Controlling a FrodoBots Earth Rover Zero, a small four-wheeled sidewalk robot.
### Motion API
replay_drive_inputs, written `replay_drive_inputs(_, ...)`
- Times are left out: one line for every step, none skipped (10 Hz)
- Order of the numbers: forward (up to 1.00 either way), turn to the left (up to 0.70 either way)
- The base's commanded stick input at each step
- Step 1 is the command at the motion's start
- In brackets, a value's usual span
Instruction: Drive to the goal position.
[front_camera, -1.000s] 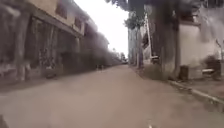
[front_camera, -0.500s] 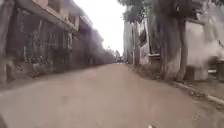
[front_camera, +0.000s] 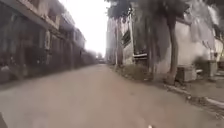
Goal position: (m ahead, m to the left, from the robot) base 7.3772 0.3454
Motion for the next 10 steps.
replay_drive_inputs(1.00, 0.00)
replay_drive_inputs(1.00, 0.00)
replay_drive_inputs(1.00, 0.00)
replay_drive_inputs(1.00, 0.00)
replay_drive_inputs(1.00, 0.00)
replay_drive_inputs(1.00, 0.00)
replay_drive_inputs(1.00, 0.00)
replay_drive_inputs(1.00, 0.00)
replay_drive_inputs(1.00, 0.16)
replay_drive_inputs(1.00, 0.19)
